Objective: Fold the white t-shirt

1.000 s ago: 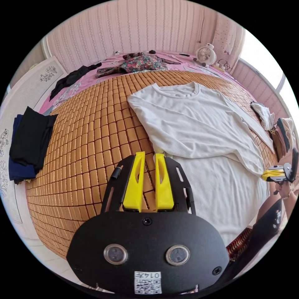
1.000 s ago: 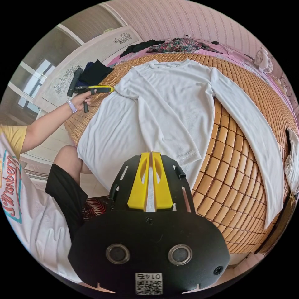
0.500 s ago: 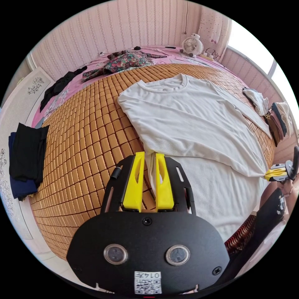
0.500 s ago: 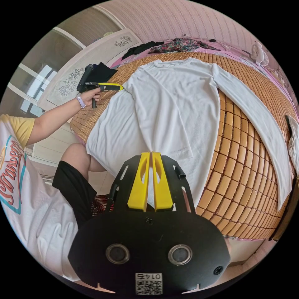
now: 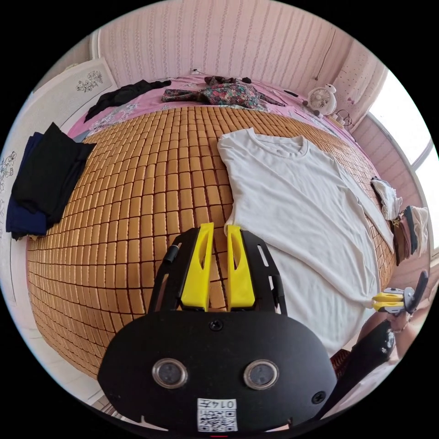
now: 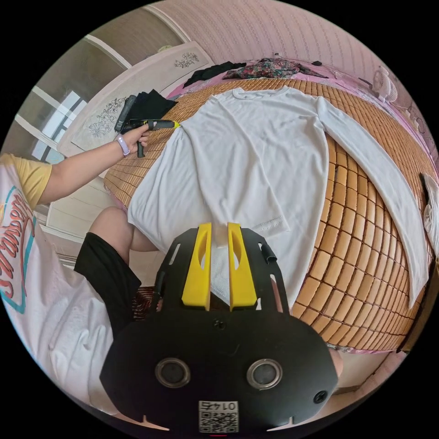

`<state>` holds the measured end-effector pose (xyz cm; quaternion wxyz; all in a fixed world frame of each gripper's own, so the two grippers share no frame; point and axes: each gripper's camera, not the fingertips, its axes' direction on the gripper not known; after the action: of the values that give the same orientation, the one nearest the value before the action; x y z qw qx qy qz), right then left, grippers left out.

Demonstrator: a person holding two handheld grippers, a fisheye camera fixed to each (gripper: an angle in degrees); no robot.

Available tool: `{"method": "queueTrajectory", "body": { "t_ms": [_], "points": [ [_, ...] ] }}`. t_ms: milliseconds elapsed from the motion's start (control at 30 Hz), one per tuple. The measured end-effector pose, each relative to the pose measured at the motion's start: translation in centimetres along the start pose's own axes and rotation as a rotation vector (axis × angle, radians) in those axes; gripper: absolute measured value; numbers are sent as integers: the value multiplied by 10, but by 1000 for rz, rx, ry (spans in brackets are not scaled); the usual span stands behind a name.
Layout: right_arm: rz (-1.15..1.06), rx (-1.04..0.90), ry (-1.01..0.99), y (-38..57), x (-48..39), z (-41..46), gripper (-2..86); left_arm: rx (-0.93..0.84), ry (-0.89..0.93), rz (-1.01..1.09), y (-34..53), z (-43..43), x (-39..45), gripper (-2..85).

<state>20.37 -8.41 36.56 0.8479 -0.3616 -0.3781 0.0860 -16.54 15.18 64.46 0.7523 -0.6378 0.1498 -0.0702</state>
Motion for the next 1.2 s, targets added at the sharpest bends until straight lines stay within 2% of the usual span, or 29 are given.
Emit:
{"method": "queueTrajectory", "body": {
  "t_ms": [100,200,333,467,633,900,1033,1200],
  "points": [
    [70,53,80,6,18,-13,66,79,8,43,17,-20,19,29],
    [133,28,128,9,29,-9,68,81,103,146,38,-29,60,33],
    [147,6,174,15,32,-2,42,-19,354,395,74,-23,152,37],
    [151,10,165,21,33,-10,13,-53,402,644,111,-12,238,46],
    [193,37,157,34,44,-19,10,-91,376,704,115,14,280,57],
    [245,146,76,63,62,-29,8,-212,342,783,110,47,298,39],
    [258,168,31,72,71,-35,8,-271,387,768,111,55,303,25],
    [254,192,7,81,81,-42,9,-237,349,772,117,62,311,7]
  ]
}}
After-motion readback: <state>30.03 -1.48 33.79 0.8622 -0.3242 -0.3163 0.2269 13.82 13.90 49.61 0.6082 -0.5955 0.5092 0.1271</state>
